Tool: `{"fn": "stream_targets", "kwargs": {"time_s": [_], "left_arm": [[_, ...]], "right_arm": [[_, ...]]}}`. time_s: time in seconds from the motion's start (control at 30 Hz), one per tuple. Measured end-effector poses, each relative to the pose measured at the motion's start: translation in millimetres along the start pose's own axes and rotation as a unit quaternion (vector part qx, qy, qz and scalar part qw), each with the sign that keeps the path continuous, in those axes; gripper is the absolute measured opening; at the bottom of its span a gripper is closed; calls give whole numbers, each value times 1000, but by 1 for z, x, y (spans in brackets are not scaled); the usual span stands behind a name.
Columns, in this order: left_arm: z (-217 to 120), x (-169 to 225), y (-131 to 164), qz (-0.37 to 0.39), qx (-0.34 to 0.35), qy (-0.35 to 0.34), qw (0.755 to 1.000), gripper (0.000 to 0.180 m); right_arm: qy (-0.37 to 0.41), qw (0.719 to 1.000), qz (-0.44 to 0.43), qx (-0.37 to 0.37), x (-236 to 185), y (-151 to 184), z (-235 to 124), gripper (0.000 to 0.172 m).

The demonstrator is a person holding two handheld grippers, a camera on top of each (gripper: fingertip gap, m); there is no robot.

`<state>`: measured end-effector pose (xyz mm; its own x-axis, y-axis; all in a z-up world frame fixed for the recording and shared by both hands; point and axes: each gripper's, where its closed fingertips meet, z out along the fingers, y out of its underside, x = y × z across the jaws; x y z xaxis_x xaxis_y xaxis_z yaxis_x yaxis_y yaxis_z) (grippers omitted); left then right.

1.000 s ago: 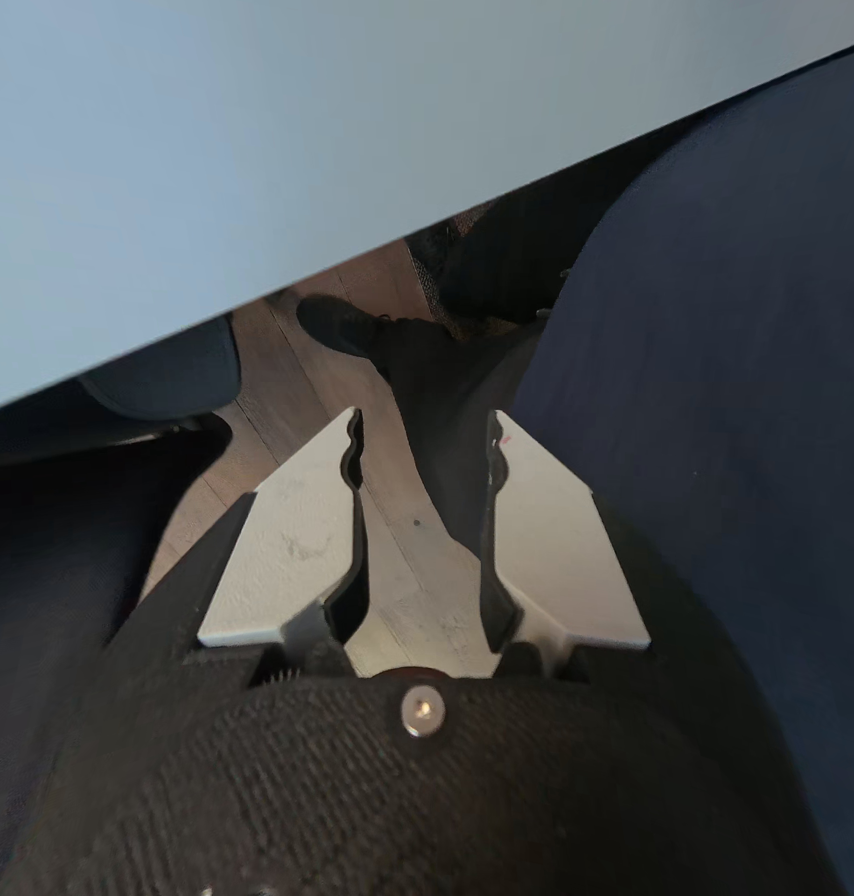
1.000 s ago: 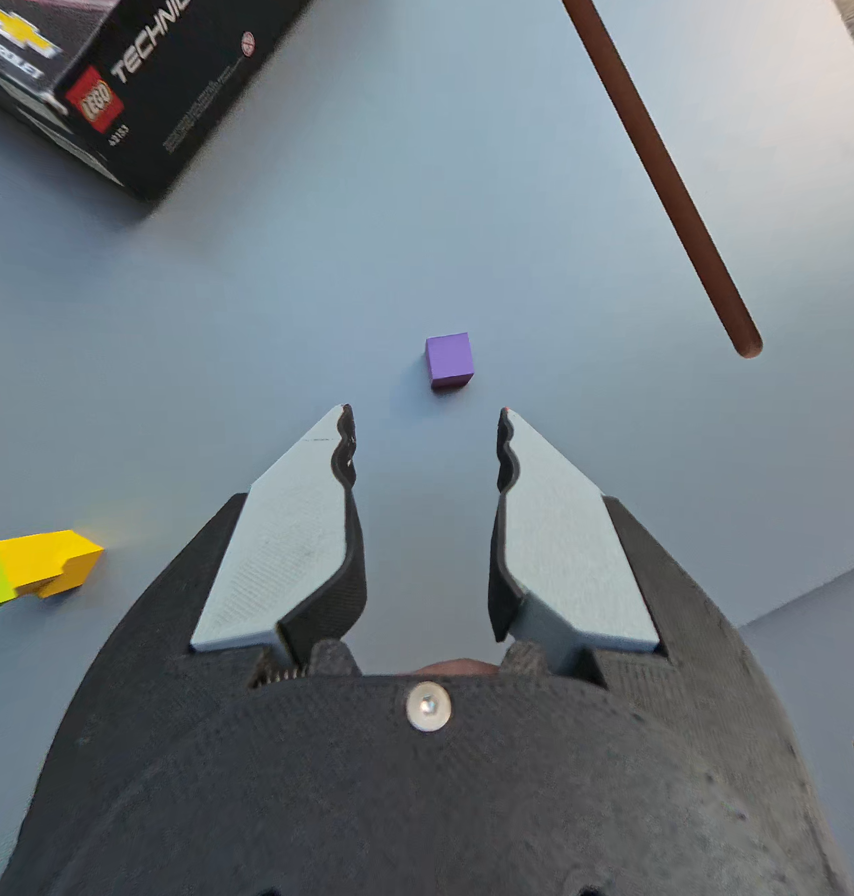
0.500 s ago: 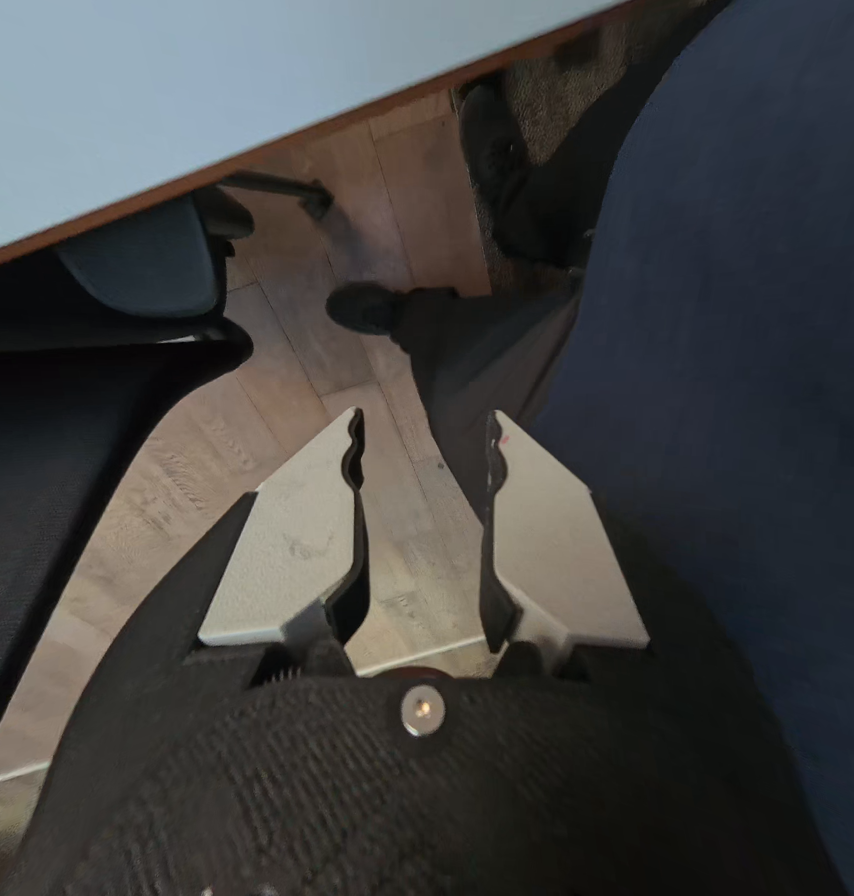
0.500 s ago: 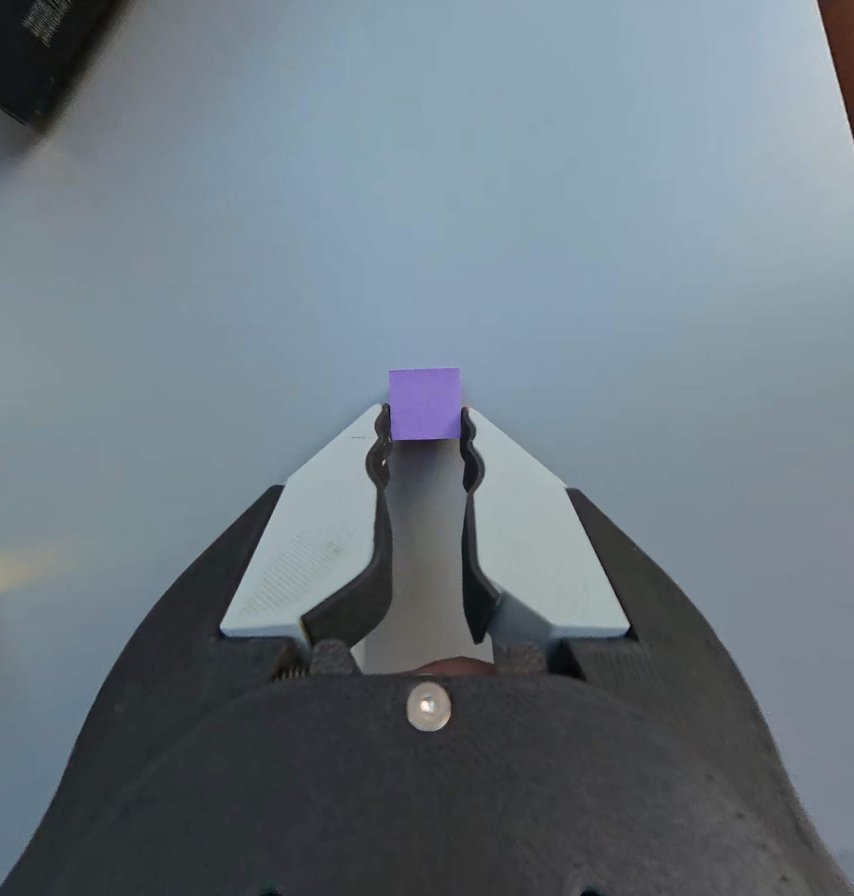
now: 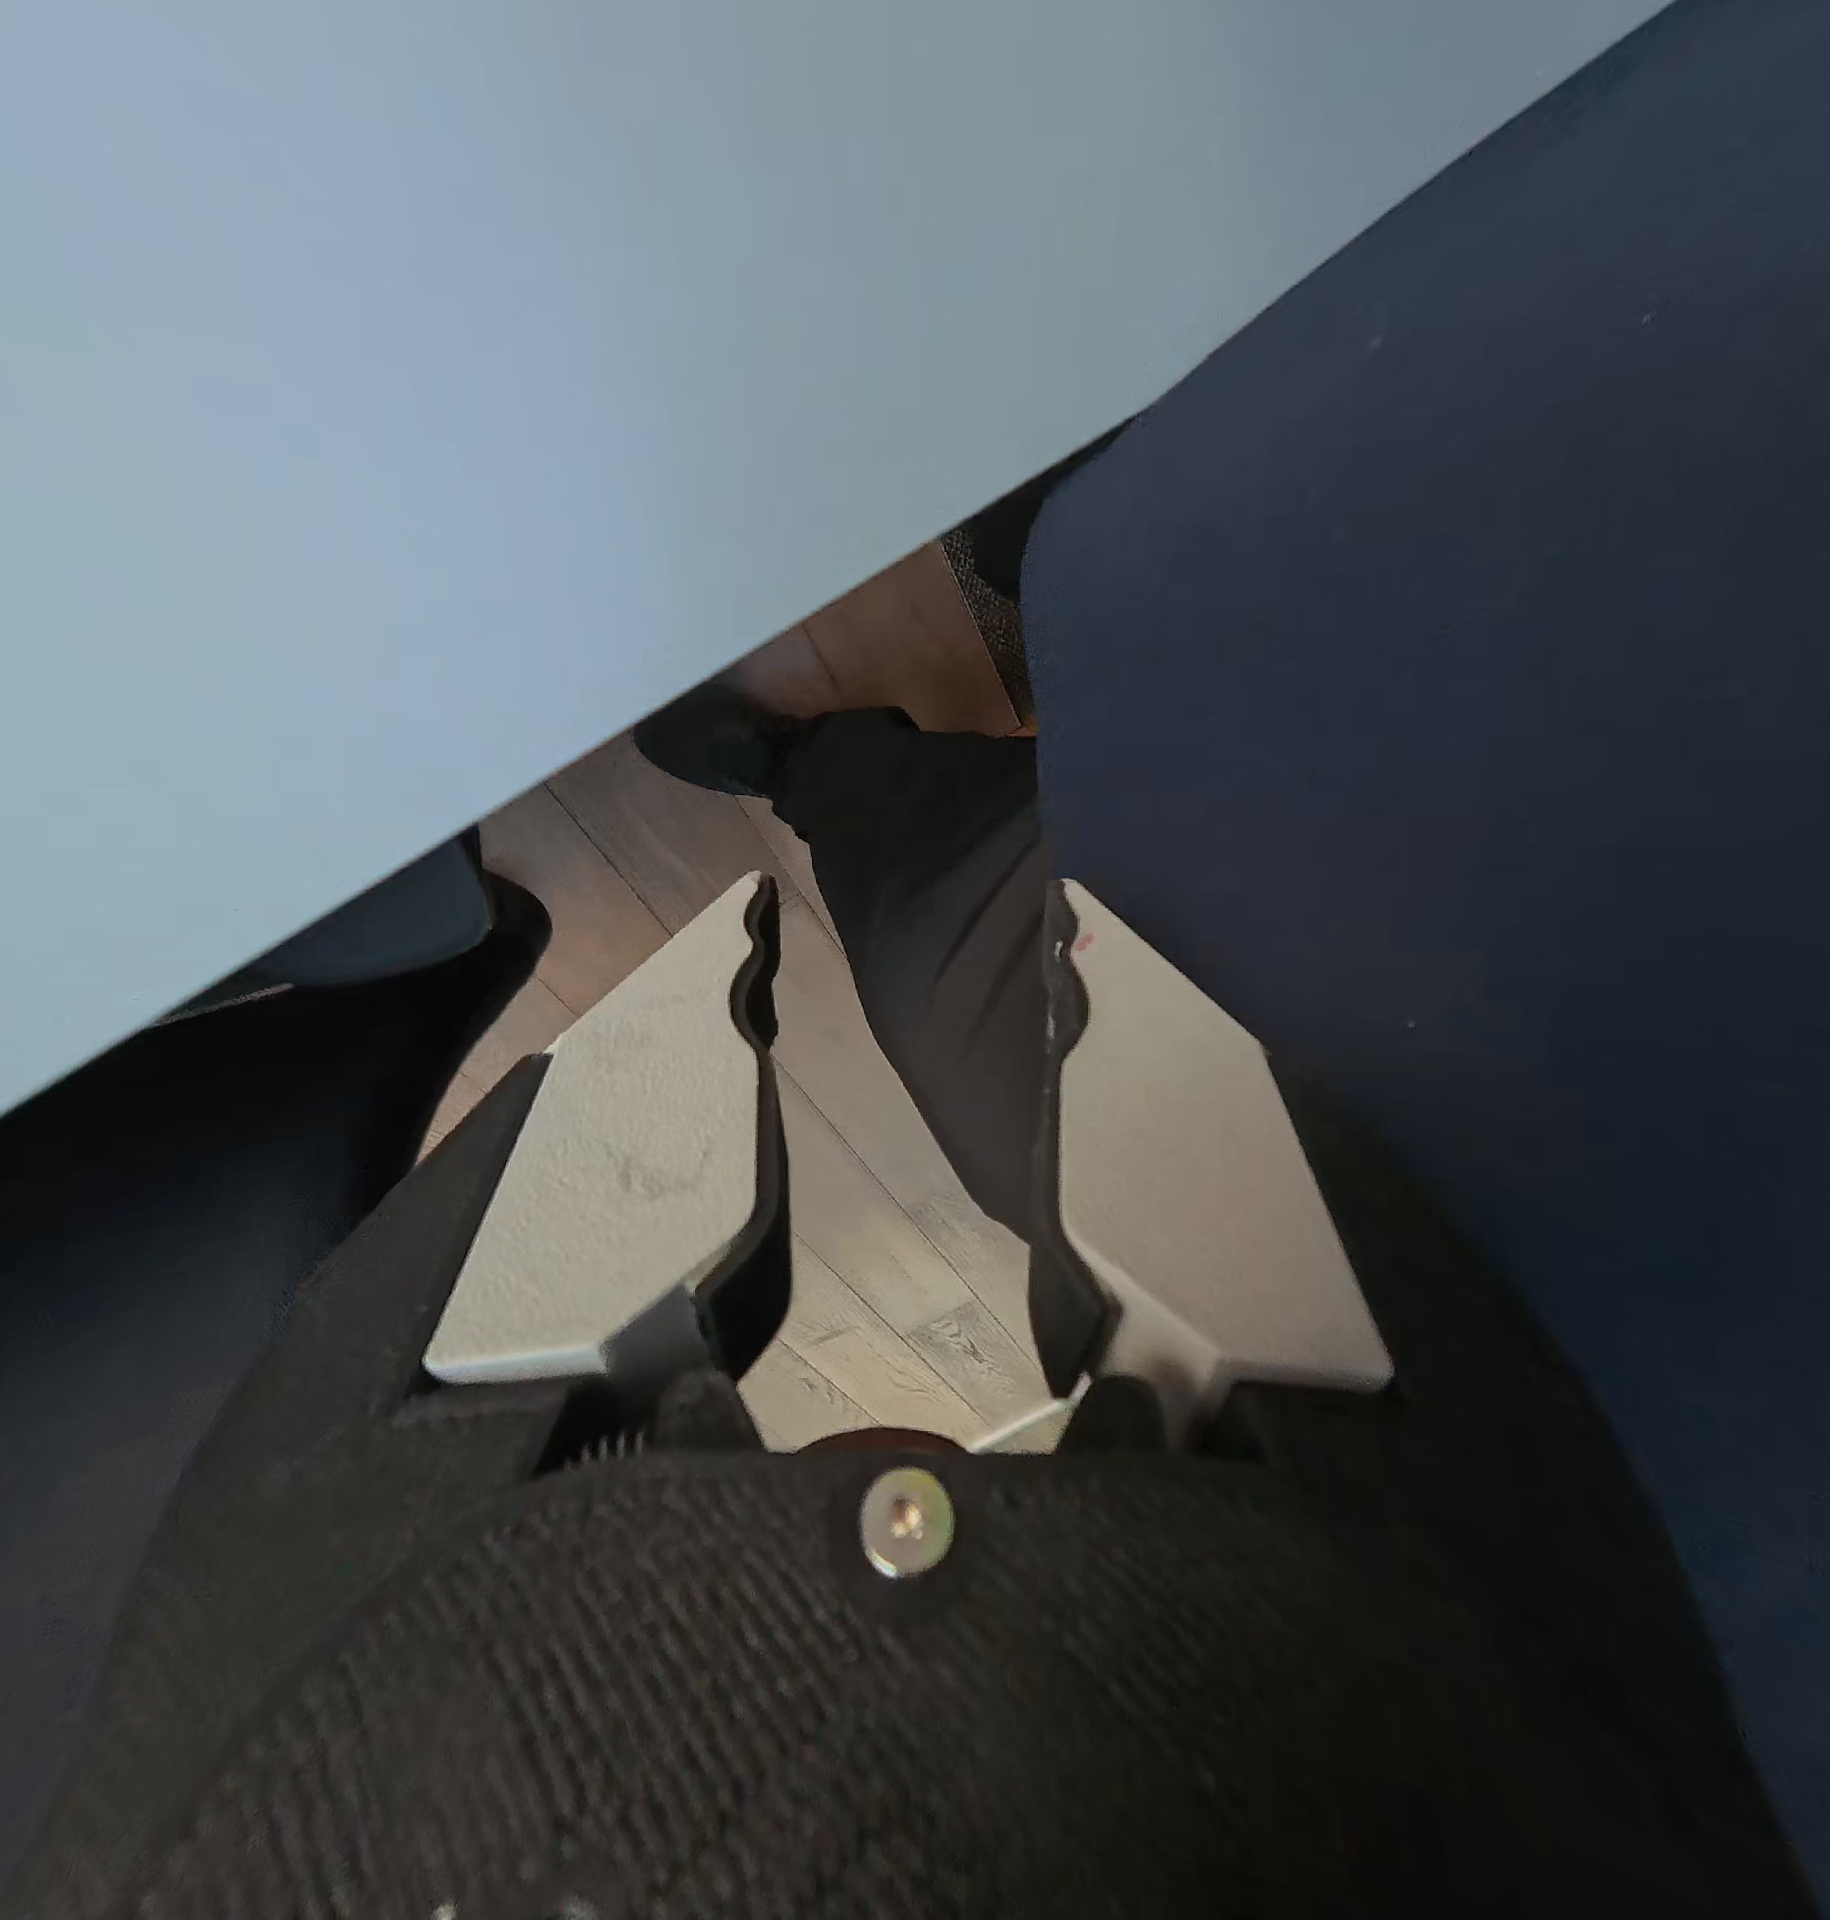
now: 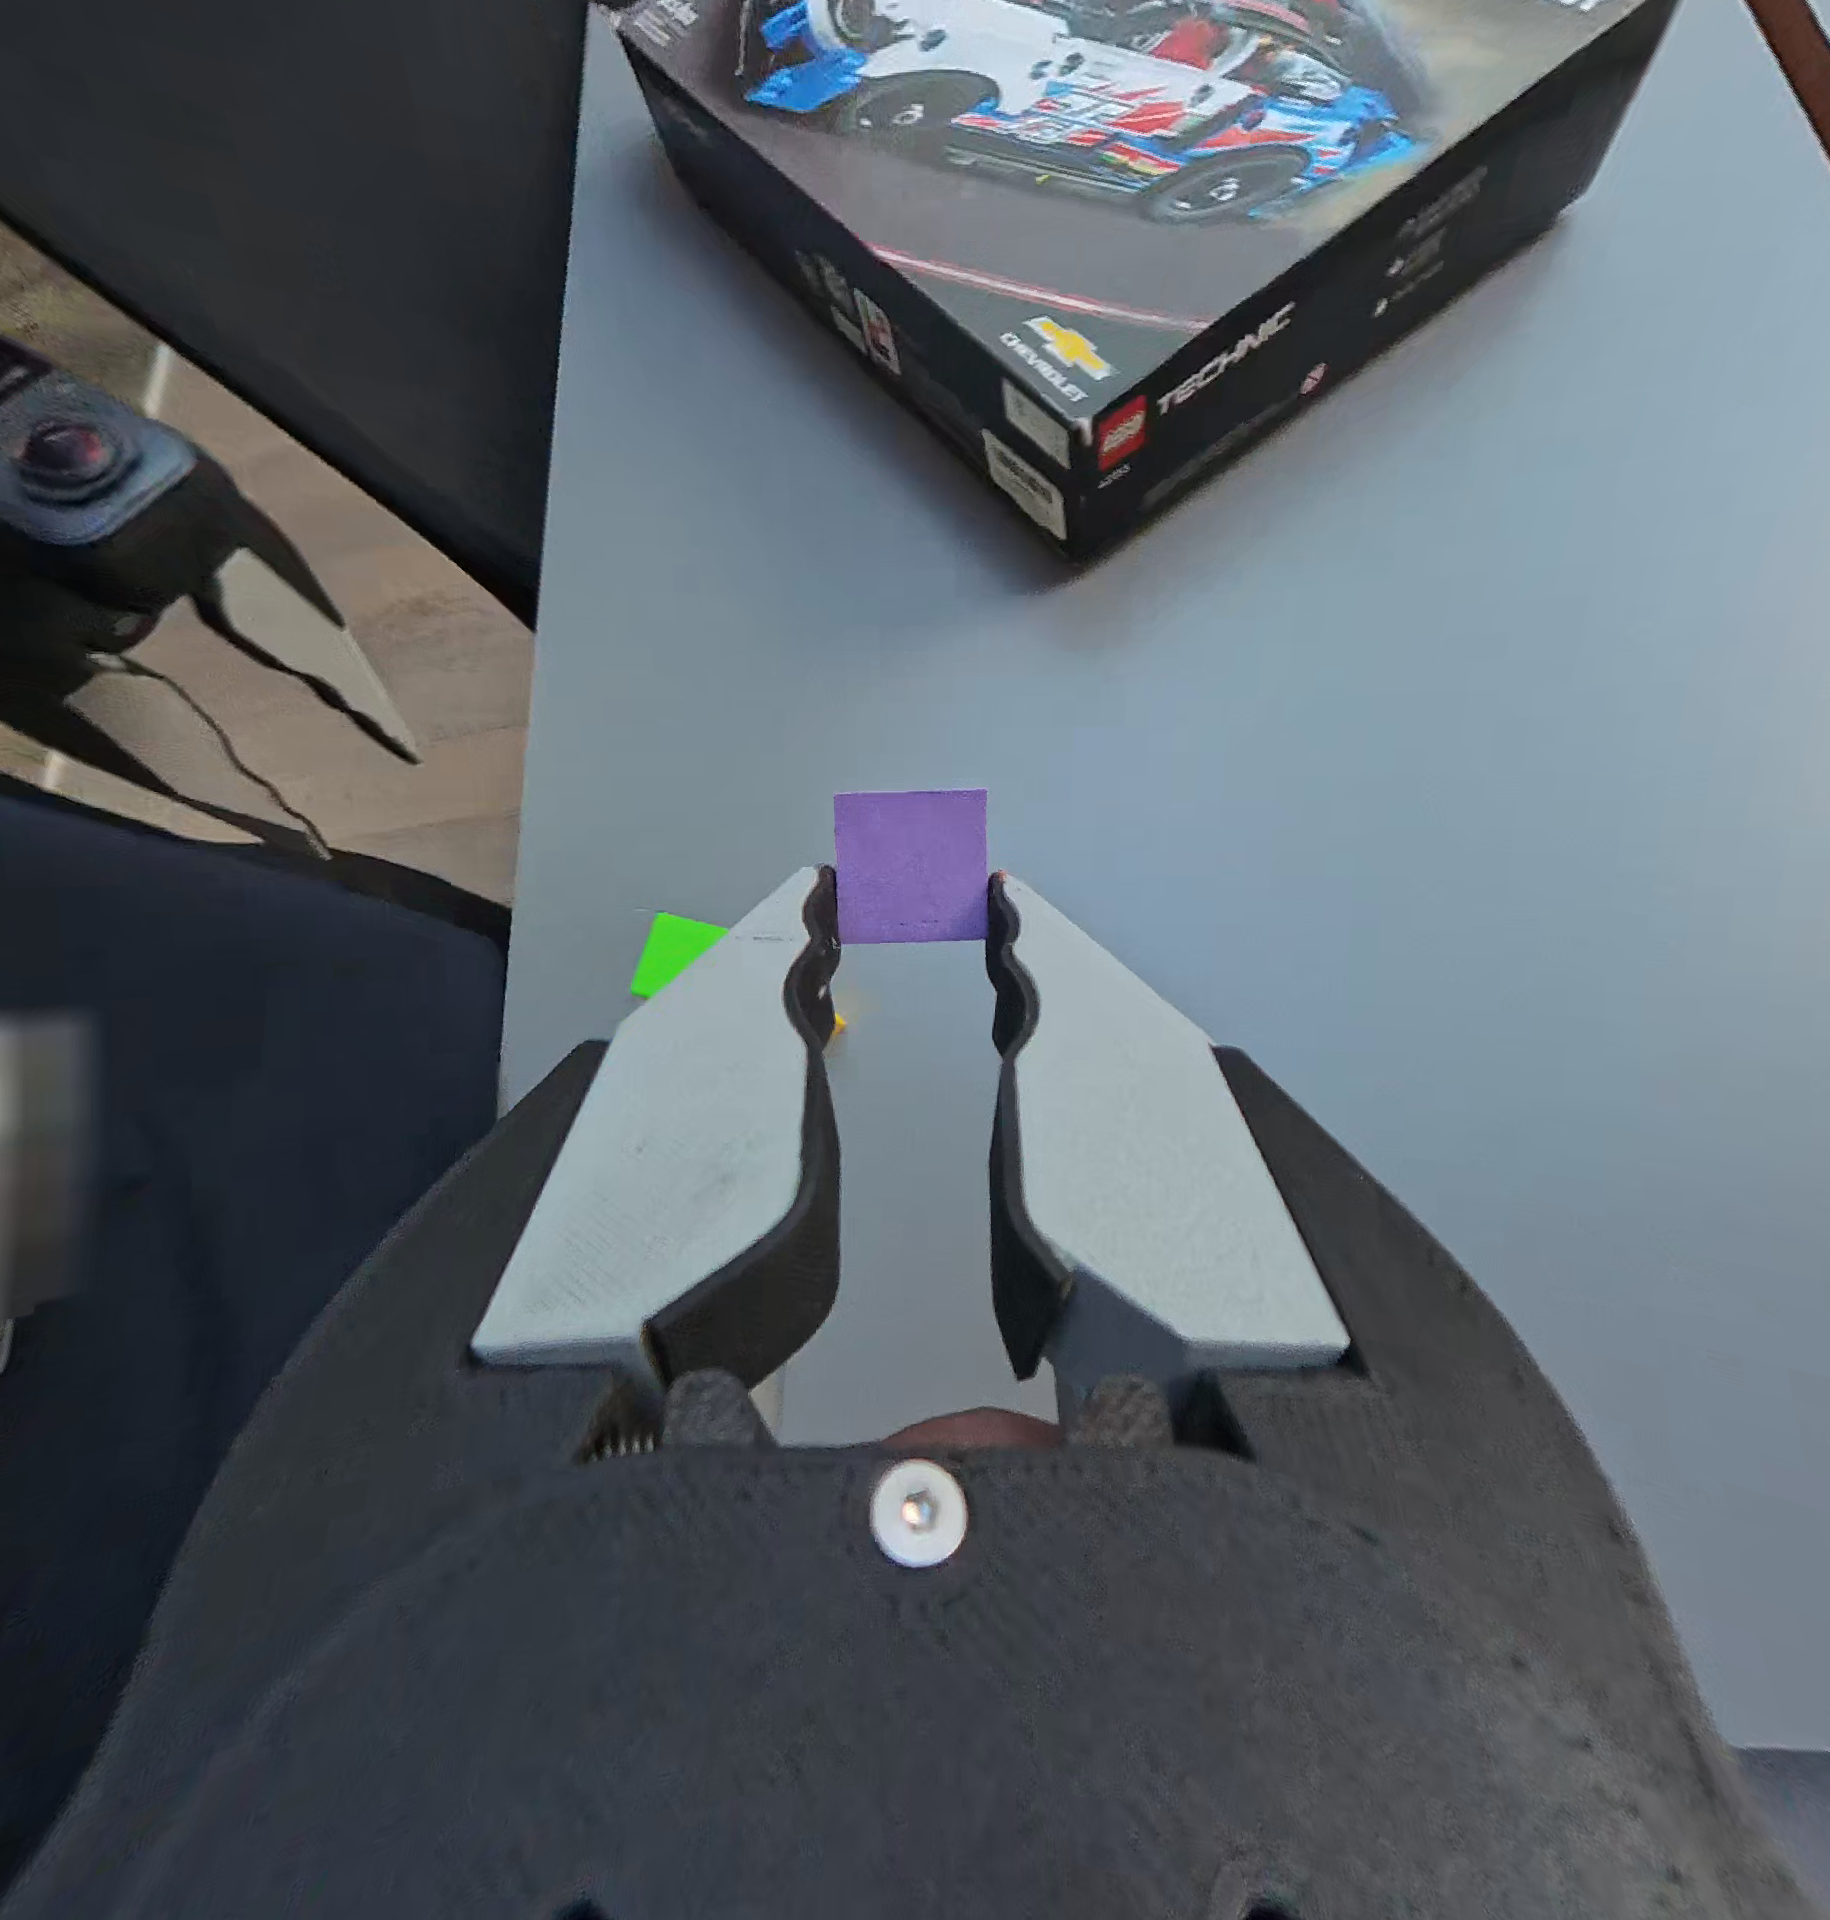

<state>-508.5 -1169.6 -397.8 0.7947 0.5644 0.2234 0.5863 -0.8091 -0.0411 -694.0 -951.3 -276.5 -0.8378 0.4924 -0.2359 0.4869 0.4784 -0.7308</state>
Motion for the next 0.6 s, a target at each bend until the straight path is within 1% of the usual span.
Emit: {"fn": "stream_targets", "kwargs": {"time_s": [0.1, 0.23, 0.33, 0.43, 0.6], "left_arm": [[2, -8, -15, 27, 13, 10, 1000, 49], [2, -18, -30, 62, 34, 29, 997, 49], [4, -26, -34, 95, 45, 41, 994, 49], [5, -36, -33, 114, 55, 55, 990, 49], [5, -51, -31, 131, 67, 72, 987, 48]], "right_arm": [[5, 999, -29, -24, -34, 4, 3, 25], [15, 996, -41, -75, -62, 21, 21, 25], [35, 993, -33, -109, -71, 33, 33, 25], [69, 987, -26, -142, -72, 46, 40, 25], [121, 979, -9, -163, -67, 57, 49, 26]]}}
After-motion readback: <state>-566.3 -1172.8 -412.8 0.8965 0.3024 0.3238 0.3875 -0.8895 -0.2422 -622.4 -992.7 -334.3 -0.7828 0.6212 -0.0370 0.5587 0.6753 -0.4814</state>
